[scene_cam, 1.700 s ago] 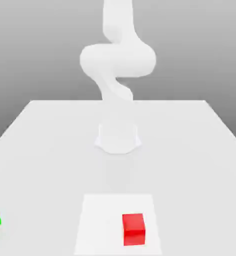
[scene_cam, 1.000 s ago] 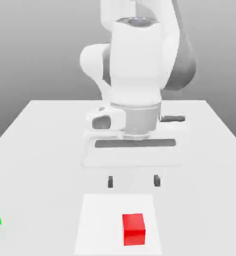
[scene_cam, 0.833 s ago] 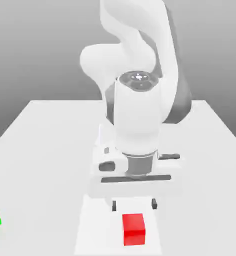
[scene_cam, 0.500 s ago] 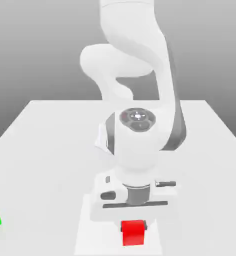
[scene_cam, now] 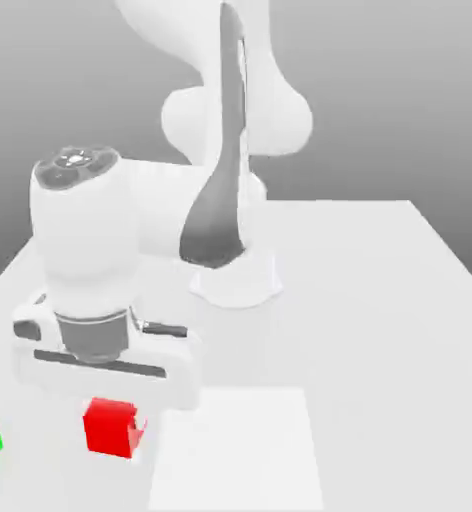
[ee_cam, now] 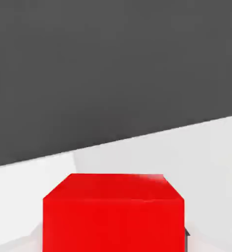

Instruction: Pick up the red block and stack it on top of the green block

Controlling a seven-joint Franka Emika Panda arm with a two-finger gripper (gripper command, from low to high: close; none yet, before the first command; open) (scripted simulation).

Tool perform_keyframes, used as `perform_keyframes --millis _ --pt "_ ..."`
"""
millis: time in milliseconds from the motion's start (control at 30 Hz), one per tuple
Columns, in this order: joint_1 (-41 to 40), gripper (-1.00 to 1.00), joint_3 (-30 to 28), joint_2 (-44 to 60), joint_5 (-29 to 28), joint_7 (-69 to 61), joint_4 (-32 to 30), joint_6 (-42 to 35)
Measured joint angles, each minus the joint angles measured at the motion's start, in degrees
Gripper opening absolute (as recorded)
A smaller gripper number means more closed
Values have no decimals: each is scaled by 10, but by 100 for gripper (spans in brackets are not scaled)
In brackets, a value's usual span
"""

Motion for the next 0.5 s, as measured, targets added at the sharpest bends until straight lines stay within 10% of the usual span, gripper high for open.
perform_keyframes --millis 133,167,500 --pt "-80 -100 -31 62 40 -52 50 9" --pt "-100 100 -29 92 55 -66 63 26" --pt "-105 100 -46 57 38 -56 71 -16"
